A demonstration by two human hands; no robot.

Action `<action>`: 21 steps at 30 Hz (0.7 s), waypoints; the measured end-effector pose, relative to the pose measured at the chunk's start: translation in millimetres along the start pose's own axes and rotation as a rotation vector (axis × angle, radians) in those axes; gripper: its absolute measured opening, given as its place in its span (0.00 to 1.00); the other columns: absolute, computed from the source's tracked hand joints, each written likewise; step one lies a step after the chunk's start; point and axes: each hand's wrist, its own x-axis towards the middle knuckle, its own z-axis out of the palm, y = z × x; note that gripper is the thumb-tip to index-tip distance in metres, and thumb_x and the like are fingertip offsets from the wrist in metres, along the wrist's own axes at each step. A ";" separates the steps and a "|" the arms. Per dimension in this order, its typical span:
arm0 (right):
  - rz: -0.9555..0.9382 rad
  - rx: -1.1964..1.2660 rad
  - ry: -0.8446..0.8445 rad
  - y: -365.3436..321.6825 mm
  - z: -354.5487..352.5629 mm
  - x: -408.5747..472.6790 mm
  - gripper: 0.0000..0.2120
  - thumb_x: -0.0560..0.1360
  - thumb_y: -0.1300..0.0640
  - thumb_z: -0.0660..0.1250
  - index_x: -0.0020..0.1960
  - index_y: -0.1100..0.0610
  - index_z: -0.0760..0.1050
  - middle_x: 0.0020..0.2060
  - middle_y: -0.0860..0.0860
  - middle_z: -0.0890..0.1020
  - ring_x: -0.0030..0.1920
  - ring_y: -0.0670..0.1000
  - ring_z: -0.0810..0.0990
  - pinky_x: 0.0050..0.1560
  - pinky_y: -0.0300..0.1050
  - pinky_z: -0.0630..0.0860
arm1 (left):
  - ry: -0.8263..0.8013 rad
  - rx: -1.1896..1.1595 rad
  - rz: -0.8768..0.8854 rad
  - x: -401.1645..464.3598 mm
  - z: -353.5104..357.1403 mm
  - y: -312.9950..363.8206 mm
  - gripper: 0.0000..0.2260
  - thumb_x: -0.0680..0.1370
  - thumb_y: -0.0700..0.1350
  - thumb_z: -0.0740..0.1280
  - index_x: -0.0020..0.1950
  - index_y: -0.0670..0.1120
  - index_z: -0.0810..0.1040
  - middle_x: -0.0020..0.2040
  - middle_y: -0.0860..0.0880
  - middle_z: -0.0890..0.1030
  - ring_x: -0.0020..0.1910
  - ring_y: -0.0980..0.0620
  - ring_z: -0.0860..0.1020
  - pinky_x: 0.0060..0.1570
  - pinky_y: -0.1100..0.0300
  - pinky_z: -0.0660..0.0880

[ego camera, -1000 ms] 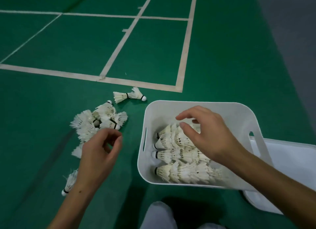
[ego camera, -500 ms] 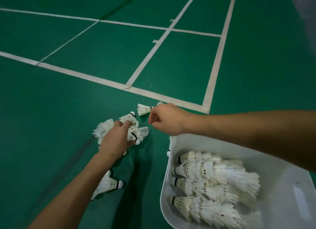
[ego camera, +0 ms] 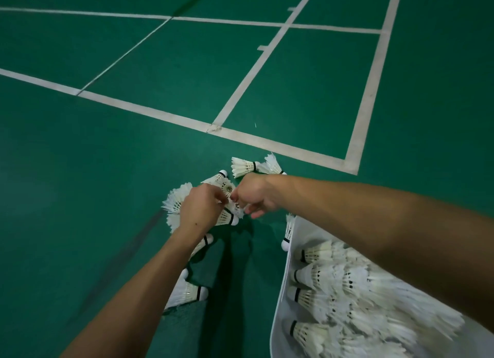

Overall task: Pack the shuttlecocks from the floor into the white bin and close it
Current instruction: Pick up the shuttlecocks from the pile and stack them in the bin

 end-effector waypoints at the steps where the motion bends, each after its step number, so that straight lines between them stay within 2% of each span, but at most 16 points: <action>1: -0.005 0.026 0.016 1.7 -2.2 -2.2 0.17 0.82 0.69 0.60 0.69 0.60 0.75 0.60 0.58 0.80 0.43 0.52 0.75 0.48 0.49 0.80 | -0.009 -0.034 -0.001 0.2 0.6 0.1 0.06 0.76 0.41 0.77 0.45 0.52 0.89 0.45 0.52 0.88 0.41 0.51 0.84 0.42 0.54 0.82; 4: -0.025 0.055 0.064 7.0 -11.4 -11.7 0.15 0.83 0.68 0.60 0.67 0.62 0.76 0.51 0.58 0.80 0.39 0.51 0.75 0.41 0.47 0.77 | 0.022 -0.072 0.019 -2.6 2.7 -1.5 0.07 0.76 0.36 0.75 0.46 0.48 0.90 0.43 0.51 0.89 0.40 0.53 0.84 0.44 0.54 0.83; 7: -0.041 0.012 0.123 11.9 -20.0 -22.4 0.13 0.83 0.66 0.60 0.65 0.63 0.78 0.53 0.60 0.83 0.42 0.53 0.76 0.44 0.50 0.79 | 0.045 -0.074 0.056 -5.9 6.4 -1.3 0.07 0.76 0.35 0.75 0.47 0.46 0.89 0.43 0.50 0.88 0.40 0.52 0.84 0.45 0.53 0.83; 10: -0.081 -0.039 0.187 13.9 -28.3 -37.2 0.13 0.82 0.66 0.60 0.63 0.64 0.79 0.58 0.63 0.84 0.43 0.54 0.78 0.47 0.52 0.83 | 0.044 -0.005 0.121 -7.5 7.1 3.3 0.07 0.76 0.39 0.76 0.53 0.46 0.87 0.45 0.48 0.87 0.42 0.48 0.83 0.44 0.52 0.82; 12: -0.120 -0.056 0.234 14.2 -35.2 -50.5 0.14 0.81 0.67 0.59 0.63 0.65 0.79 0.59 0.64 0.83 0.44 0.56 0.80 0.52 0.55 0.84 | 0.029 0.093 0.144 -5.5 8.4 5.3 0.04 0.75 0.38 0.76 0.46 0.47 0.86 0.41 0.47 0.85 0.39 0.46 0.82 0.40 0.51 0.81; 14: -0.172 -0.051 0.292 14.5 -42.2 -66.4 0.14 0.81 0.67 0.60 0.62 0.65 0.80 0.57 0.63 0.84 0.45 0.56 0.79 0.50 0.53 0.84 | 0.042 0.125 0.137 -1.6 11.1 4.7 0.12 0.73 0.35 0.74 0.34 0.50 0.79 0.33 0.50 0.78 0.32 0.48 0.76 0.36 0.50 0.79; 16: -0.246 -0.020 0.357 15.3 -48.9 -82.0 0.13 0.81 0.66 0.62 0.60 0.64 0.83 0.51 0.58 0.85 0.43 0.53 0.79 0.45 0.48 0.80 | 0.074 0.087 0.134 -3.1 5.7 7.1 0.16 0.73 0.34 0.72 0.33 0.52 0.75 0.32 0.50 0.75 0.31 0.48 0.74 0.36 0.51 0.79; 17: -0.277 0.003 0.386 16.6 -51.3 -89.3 0.13 0.81 0.66 0.63 0.59 0.62 0.84 0.47 0.54 0.85 0.41 0.50 0.79 0.44 0.45 0.80 | 0.103 0.039 0.123 -6.6 -1.2 10.5 0.14 0.75 0.34 0.72 0.33 0.50 0.79 0.33 0.48 0.79 0.32 0.48 0.77 0.38 0.50 0.81; 19: -0.333 0.047 0.440 21.9 -53.4 -103.6 0.12 0.80 0.65 0.66 0.57 0.59 0.86 0.44 0.49 0.84 0.40 0.46 0.80 0.41 0.41 0.77 | 0.158 -0.103 0.116 -17.8 -16.8 19.9 0.04 0.77 0.37 0.75 0.44 0.44 0.89 0.41 0.45 0.88 0.37 0.48 0.84 0.45 0.51 0.84; 21: -0.395 0.103 0.506 30.5 -50.3 -119.9 0.07 0.78 0.62 0.72 0.53 0.57 0.87 0.43 0.49 0.86 0.41 0.47 0.82 0.42 0.42 0.78 | 0.201 -0.239 0.136 -33.4 -33.5 32.9 0.05 0.77 0.39 0.77 0.52 0.43 0.90 0.47 0.47 0.89 0.39 0.53 0.84 0.48 0.57 0.83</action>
